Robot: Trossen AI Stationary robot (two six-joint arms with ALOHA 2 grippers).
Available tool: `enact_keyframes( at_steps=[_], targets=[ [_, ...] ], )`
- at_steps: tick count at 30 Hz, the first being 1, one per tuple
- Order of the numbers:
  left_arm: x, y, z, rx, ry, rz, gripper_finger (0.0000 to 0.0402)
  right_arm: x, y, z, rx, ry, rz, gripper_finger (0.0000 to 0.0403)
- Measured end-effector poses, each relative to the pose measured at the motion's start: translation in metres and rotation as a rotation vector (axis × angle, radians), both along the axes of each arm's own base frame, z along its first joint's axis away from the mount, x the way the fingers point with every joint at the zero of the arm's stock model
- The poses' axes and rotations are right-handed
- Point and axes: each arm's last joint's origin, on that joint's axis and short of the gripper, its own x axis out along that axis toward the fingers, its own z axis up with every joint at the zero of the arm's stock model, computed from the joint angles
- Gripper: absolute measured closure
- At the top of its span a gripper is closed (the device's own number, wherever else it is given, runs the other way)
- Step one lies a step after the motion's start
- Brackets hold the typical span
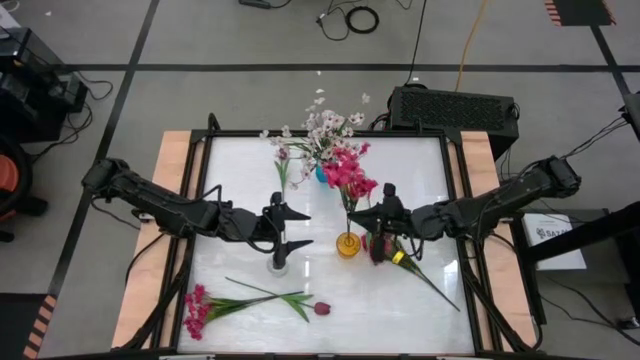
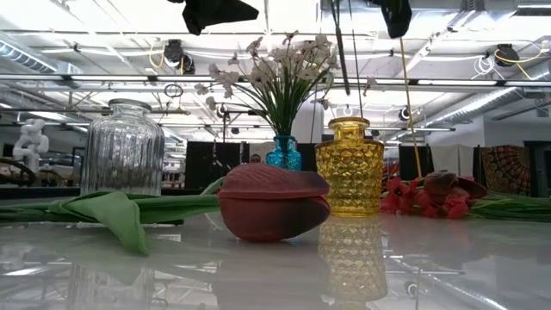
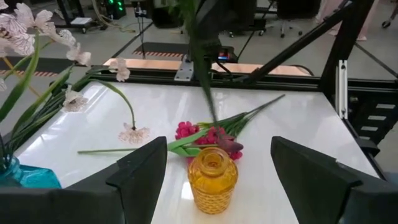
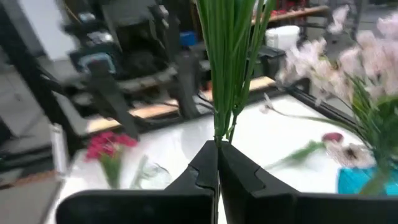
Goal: Sort flowers into vase by color
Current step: Put the top pink flowers into the yellow vase
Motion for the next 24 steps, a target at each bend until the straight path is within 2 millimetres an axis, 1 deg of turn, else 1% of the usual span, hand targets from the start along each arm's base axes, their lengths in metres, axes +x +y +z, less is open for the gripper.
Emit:
enact_keyframes(
  at_steps=[4,8,24],
  targets=[
    [0.0,0.001,0.0,0.003,0.003,0.001,0.0107,0.008,-0.002,-0.011,-0.014,0.043,-0.034,0.0403],
    [0.0,0.001,0.0,0.003,0.003,0.001,0.0107,0.012,-0.006,-0.015,-0.014,0.056,-0.054,0.0402],
    [0.0,0.001,-0.002,0.011,0.018,0.0,0.0107,0.019,-0.004,-0.029,0.027,0.103,-0.069,0.0402]
  ],
)
